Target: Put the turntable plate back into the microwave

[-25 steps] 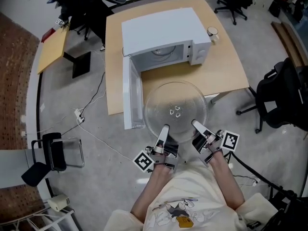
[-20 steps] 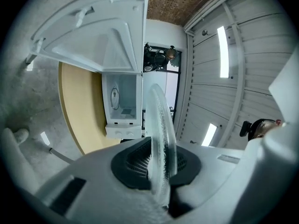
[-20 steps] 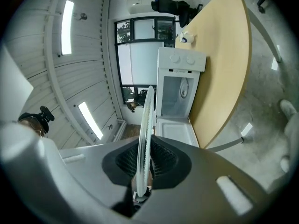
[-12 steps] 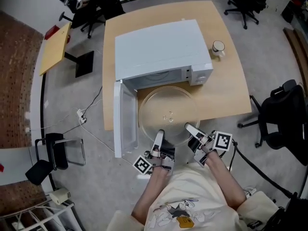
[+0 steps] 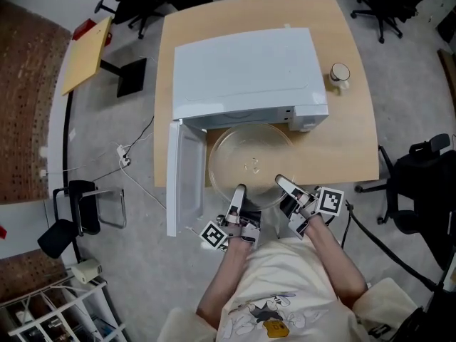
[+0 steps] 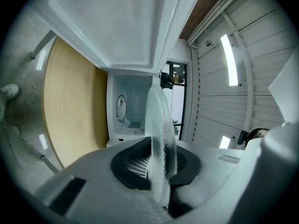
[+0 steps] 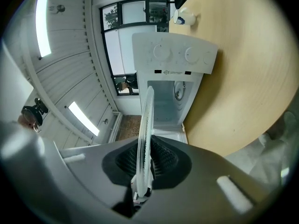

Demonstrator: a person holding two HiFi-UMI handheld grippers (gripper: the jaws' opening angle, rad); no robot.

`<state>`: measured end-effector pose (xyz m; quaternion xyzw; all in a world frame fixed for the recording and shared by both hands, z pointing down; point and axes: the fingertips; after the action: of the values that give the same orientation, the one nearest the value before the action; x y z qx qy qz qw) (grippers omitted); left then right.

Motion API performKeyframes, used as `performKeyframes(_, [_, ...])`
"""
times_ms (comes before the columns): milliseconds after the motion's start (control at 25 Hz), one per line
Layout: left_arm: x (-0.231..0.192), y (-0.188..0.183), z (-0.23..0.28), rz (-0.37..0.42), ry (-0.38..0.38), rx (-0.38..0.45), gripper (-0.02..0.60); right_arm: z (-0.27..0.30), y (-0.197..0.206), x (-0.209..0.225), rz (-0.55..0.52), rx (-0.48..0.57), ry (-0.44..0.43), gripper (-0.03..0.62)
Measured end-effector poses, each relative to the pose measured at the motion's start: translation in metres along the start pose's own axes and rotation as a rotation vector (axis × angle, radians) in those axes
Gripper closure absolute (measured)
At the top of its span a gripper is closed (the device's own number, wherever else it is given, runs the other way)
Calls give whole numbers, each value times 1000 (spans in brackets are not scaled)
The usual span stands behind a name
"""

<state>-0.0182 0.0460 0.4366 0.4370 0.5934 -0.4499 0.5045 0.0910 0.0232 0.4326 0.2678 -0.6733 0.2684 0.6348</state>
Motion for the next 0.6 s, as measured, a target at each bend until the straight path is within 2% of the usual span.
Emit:
performKeyframes(200, [-24, -21, 31, -28, 20, 26, 551, 33, -18, 20, -24, -2, 12, 553])
performKeyframes(360, [-36, -37, 50, -42, 5, 58, 551, 51, -14, 23, -34, -17, 10, 482])
performKeyframes(600, [-47, -57, 87, -50, 5, 102, 551, 82, -6, 41, -20, 10, 22, 448])
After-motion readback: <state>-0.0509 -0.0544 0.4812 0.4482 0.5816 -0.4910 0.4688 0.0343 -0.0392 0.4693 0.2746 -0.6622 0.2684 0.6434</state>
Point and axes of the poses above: the fingertips, and each gripper's own axes: z forward along the fingers, x to its right, y out of its underside, and after that the axes turned 8 degrees about x, right-handed
